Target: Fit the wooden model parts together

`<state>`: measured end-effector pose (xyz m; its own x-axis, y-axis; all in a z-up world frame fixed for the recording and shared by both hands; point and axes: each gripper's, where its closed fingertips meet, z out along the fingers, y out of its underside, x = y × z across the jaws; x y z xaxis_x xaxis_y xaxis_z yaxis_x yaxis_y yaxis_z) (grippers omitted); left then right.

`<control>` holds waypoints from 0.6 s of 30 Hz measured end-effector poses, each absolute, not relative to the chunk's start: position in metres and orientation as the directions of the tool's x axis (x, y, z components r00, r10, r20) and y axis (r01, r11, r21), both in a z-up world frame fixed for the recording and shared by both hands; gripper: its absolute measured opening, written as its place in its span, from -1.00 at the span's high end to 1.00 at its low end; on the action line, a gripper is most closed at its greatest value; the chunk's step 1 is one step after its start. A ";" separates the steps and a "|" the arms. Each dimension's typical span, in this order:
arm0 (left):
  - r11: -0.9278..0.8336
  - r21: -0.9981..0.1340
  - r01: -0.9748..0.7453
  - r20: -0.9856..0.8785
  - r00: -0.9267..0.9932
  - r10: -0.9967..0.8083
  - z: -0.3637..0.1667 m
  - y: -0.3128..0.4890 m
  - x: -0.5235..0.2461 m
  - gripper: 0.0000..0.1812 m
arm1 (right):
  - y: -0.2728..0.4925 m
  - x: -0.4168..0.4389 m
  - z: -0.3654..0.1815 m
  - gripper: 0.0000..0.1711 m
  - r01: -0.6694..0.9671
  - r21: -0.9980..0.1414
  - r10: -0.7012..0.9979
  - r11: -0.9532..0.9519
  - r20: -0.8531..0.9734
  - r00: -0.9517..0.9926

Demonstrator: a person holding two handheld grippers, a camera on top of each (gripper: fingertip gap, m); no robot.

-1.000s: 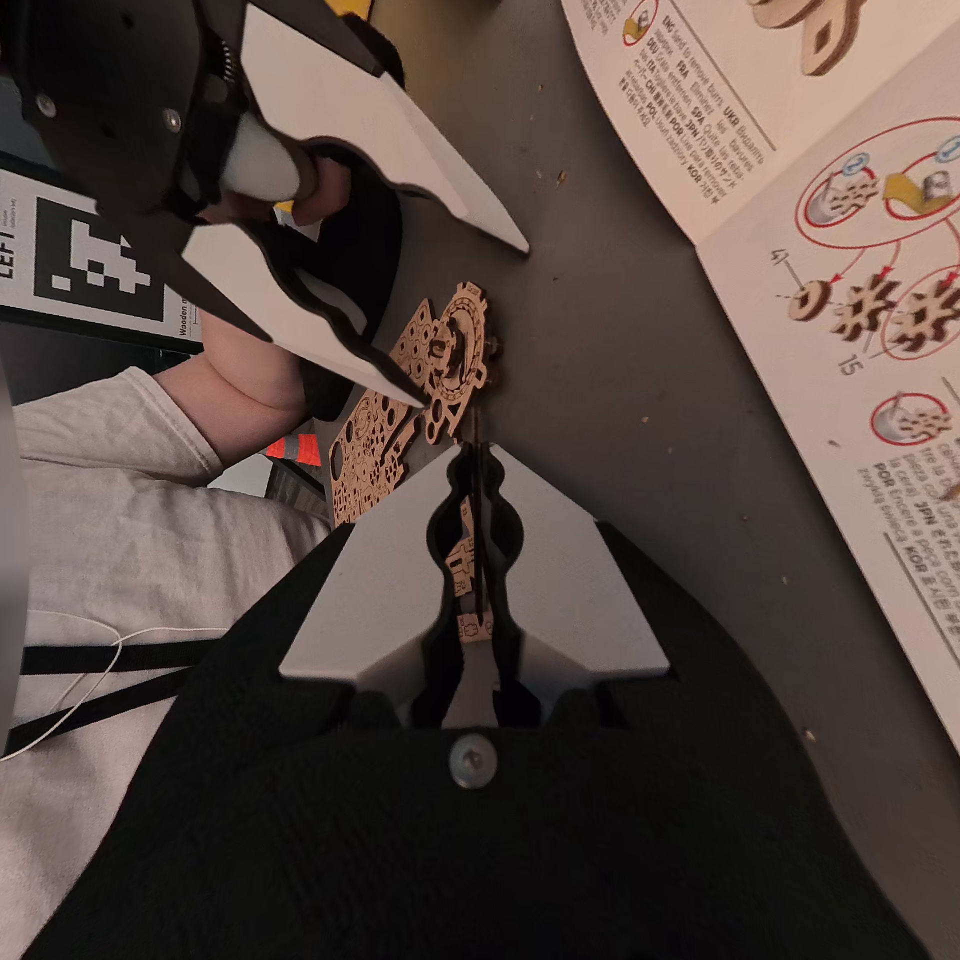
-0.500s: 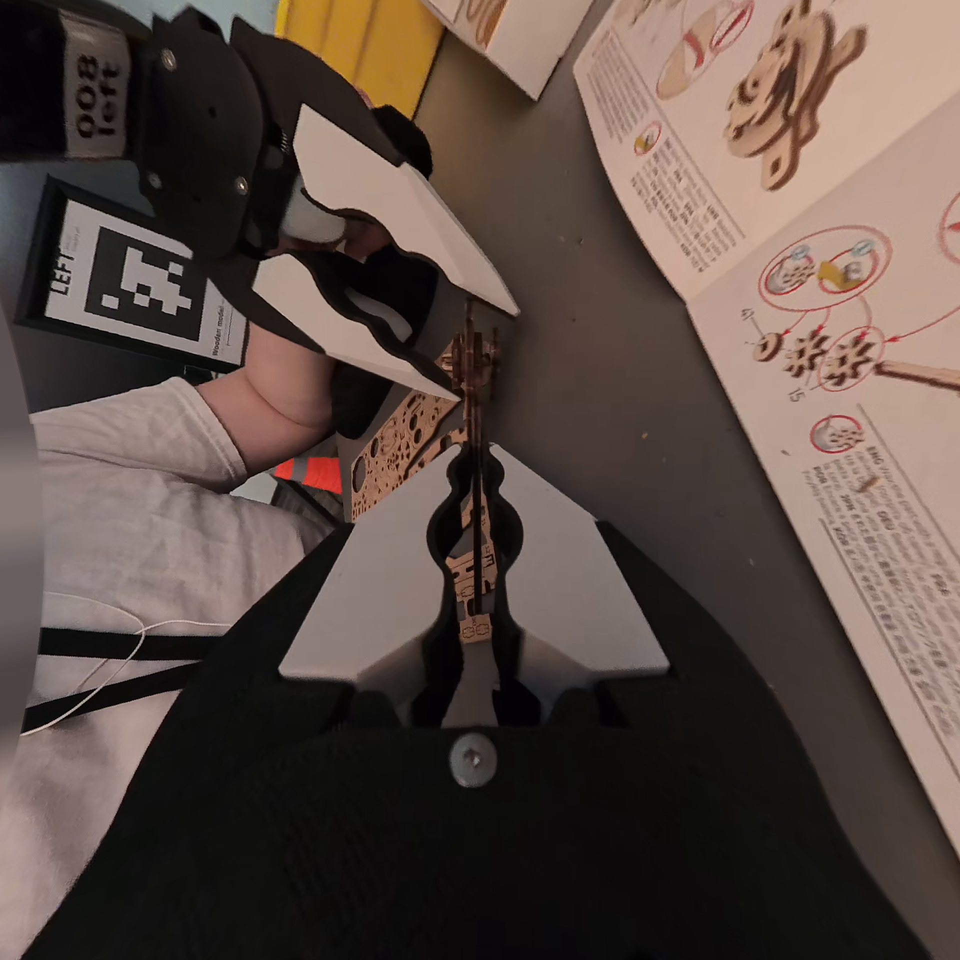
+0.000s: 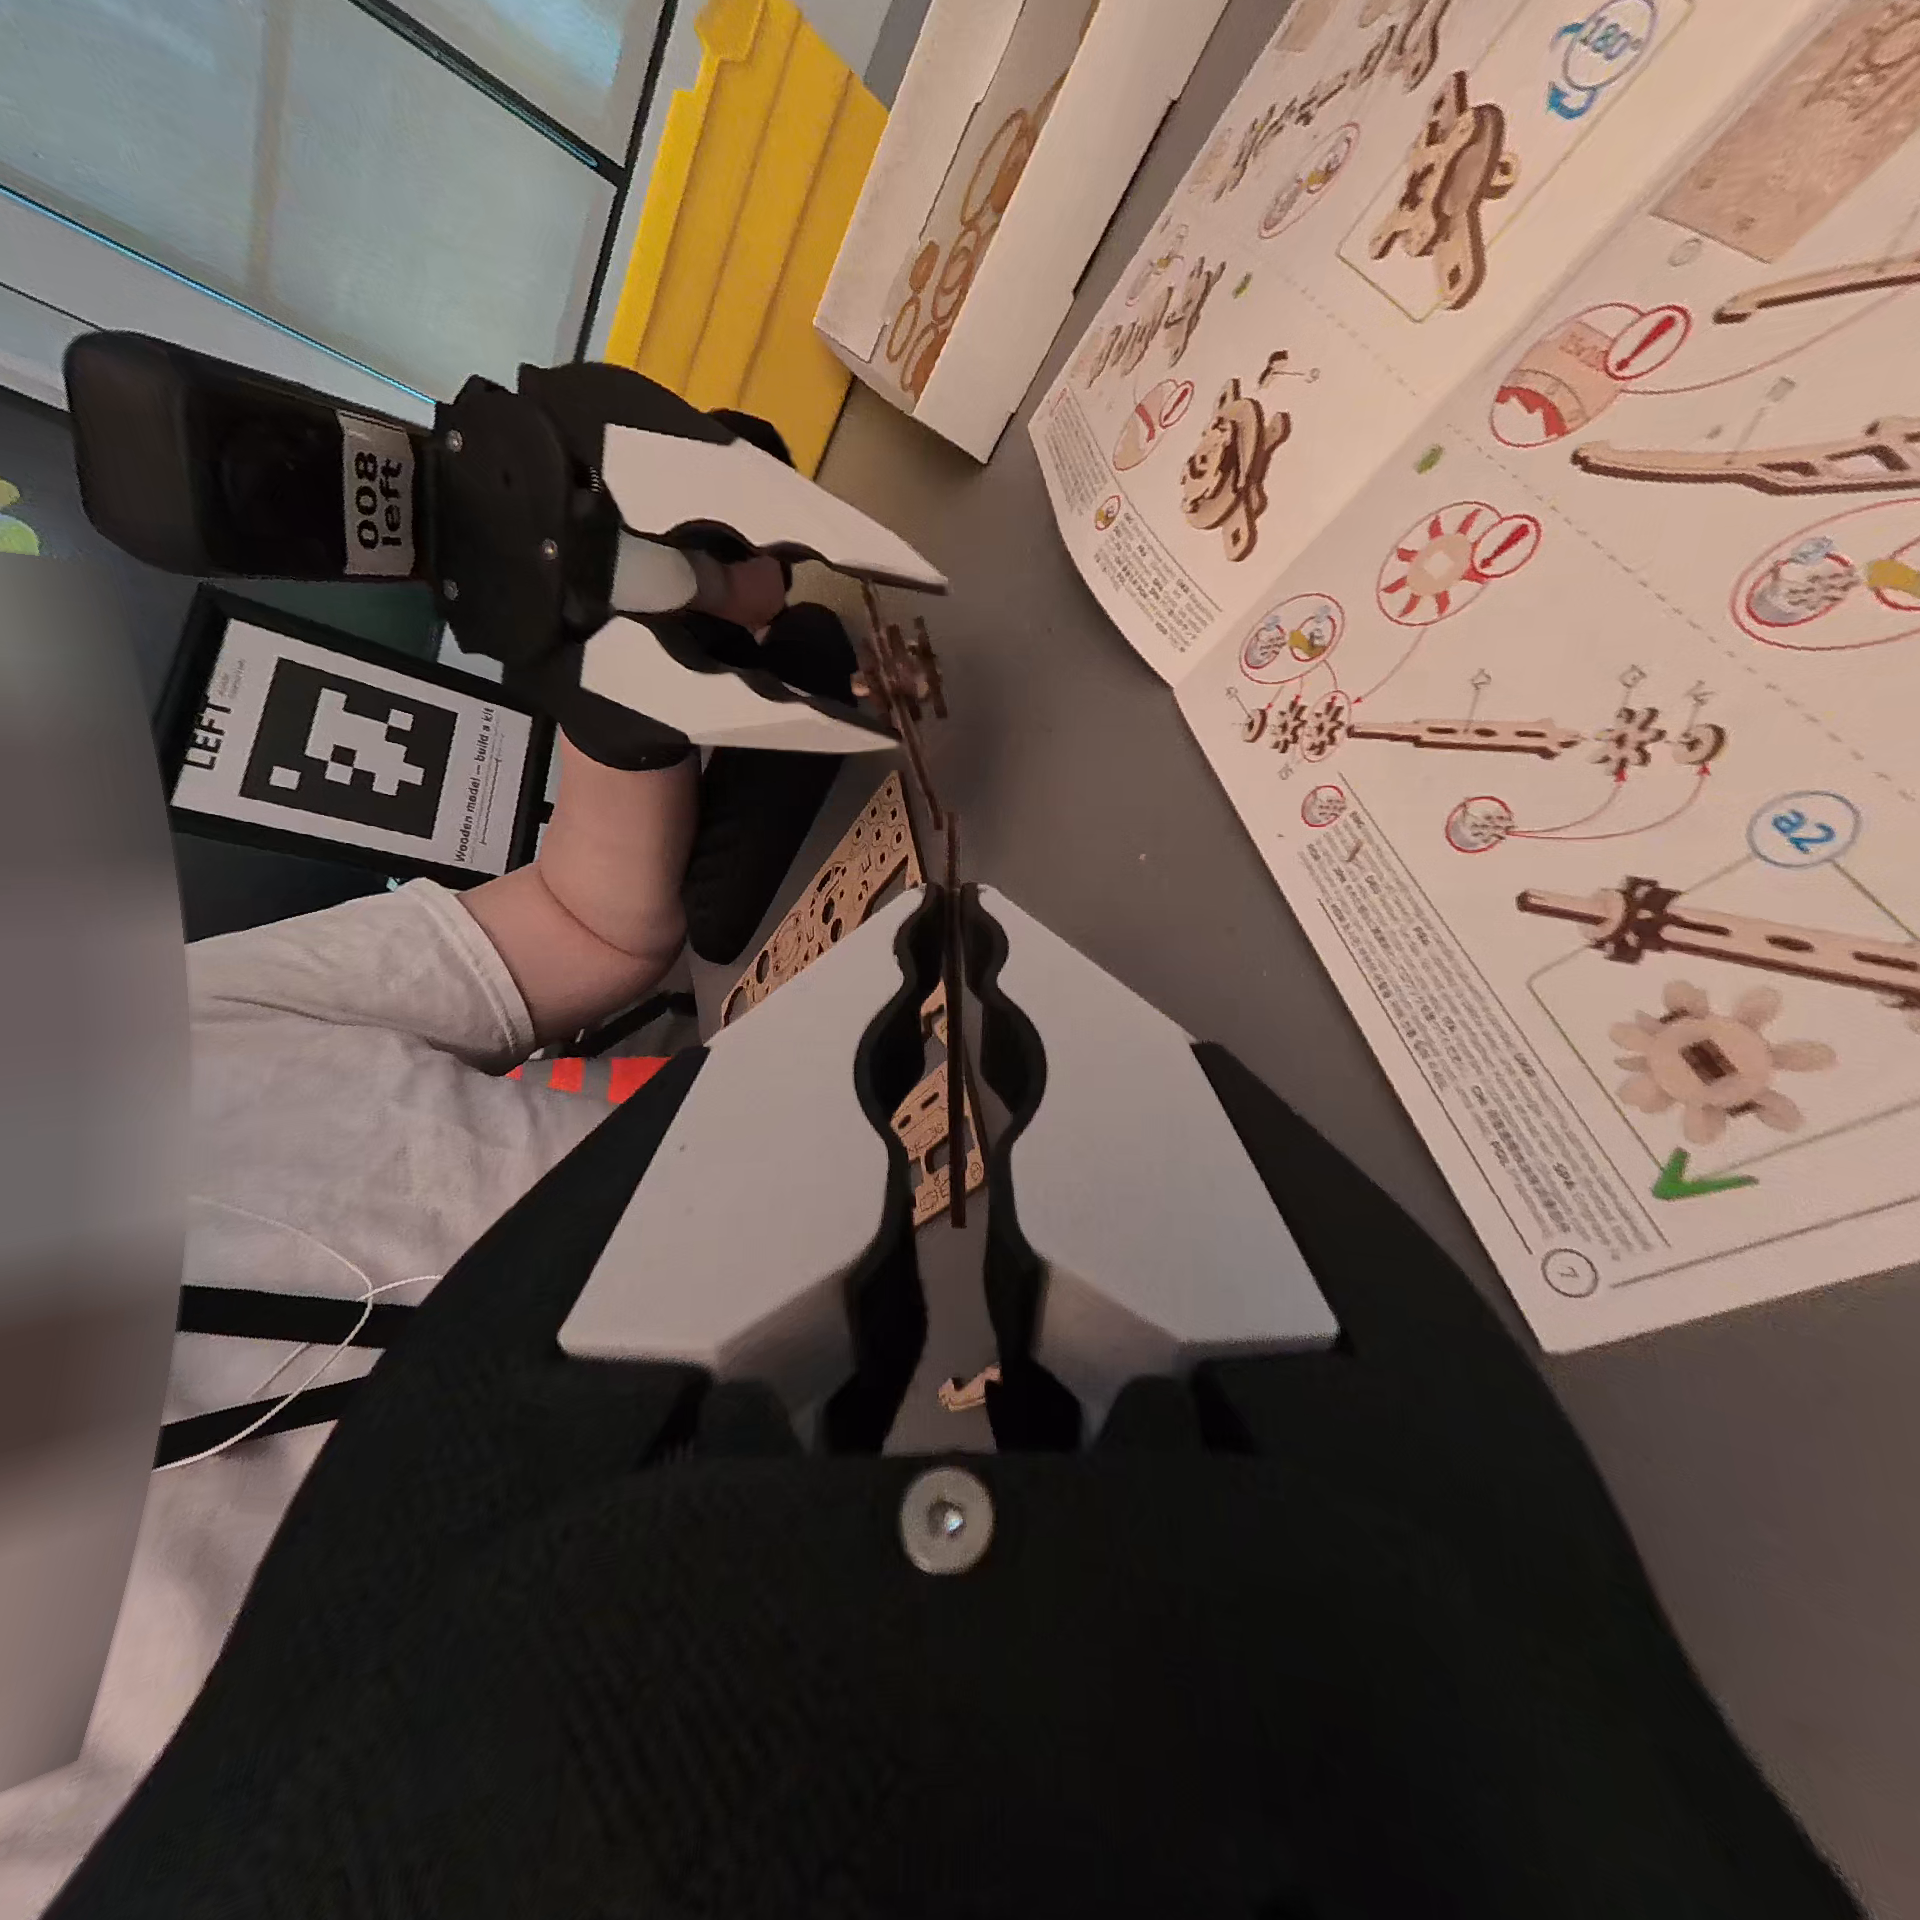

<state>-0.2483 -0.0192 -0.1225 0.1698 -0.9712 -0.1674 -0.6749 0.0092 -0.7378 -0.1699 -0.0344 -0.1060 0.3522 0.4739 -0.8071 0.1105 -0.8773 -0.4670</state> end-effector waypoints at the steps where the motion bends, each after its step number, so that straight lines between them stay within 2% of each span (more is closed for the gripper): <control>1: 0.010 -0.748 -0.663 -0.176 0.184 -0.967 -0.119 -0.017 -0.248 0.61 | -0.034 -0.170 -0.107 1.00 0.108 -0.463 0.469 -0.880 -0.810 0.351; 8: 0.030 -0.769 -0.638 -0.250 0.256 -0.934 -0.107 -0.003 -0.251 0.62 | -0.043 -0.184 -0.115 0.99 0.153 -0.433 0.459 -0.888 -0.827 0.325; 18: 0.023 -0.763 -0.647 -0.262 0.276 -0.925 -0.112 0.001 -0.250 0.61 | -0.038 -0.184 -0.113 1.00 0.114 -0.430 0.443 -0.896 -0.842 0.307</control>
<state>-0.2499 0.0008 -0.1120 0.2765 -0.9247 -0.2619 -0.6465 0.0226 -0.7626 -0.1839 -0.0384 -0.1127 0.3066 0.4431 -0.8424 0.1143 -0.8958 -0.4295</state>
